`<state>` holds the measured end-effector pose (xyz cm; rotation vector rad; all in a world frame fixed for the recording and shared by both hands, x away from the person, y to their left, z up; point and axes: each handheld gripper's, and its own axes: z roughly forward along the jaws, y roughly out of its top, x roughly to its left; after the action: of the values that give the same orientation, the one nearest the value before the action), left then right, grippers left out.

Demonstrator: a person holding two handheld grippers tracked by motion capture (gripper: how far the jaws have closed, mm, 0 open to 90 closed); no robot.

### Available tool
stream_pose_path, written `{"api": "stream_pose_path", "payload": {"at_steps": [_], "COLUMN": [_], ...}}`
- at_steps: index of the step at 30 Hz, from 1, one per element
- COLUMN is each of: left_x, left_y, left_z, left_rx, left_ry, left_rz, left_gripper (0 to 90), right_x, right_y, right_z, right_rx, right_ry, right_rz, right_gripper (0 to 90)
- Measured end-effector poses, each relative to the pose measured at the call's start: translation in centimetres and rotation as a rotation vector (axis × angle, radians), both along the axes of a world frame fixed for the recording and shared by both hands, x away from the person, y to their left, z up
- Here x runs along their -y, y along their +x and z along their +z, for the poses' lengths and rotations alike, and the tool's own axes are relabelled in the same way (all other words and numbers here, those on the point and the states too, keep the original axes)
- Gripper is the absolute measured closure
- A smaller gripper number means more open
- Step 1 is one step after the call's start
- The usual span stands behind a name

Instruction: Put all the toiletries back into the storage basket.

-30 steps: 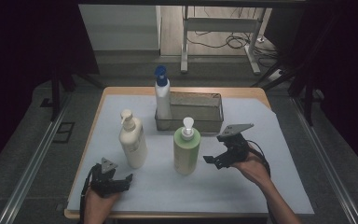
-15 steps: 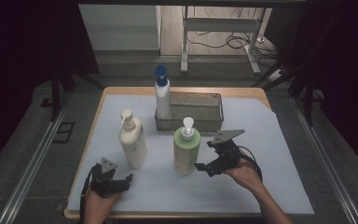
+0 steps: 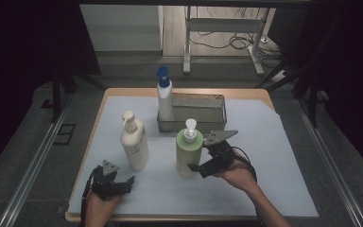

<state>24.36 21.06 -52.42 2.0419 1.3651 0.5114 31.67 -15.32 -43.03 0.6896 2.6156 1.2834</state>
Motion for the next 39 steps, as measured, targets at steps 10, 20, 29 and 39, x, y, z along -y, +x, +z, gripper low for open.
{"api": "stream_pose_path", "payload": {"at_steps": [10,20,29,39], "left_x": [0.0,0.0,0.0,0.0], "left_y": [0.0,0.0,0.0,0.0], "left_z": [0.0,0.0,0.0,0.0], "left_rx": [0.000,0.000,0.000,-0.001], "left_ry": [0.000,0.000,0.000,0.000], "left_rz": [0.000,0.000,0.000,0.000], "left_gripper": [12.3,12.3,12.3,12.2], "right_x": [-1.5,-2.6,-2.5,-2.2], "right_y": [0.6,0.9,0.5,0.5], "right_z": [0.1,0.0,-0.1,0.8], "right_rx": [0.018,0.046,0.069,0.050], "right_ry": [-0.003,-0.017,-0.011,0.009], "right_rz": [-0.018,-0.027,-0.062,-0.100], "right_gripper": [5.9,9.1,12.2,12.6]}}
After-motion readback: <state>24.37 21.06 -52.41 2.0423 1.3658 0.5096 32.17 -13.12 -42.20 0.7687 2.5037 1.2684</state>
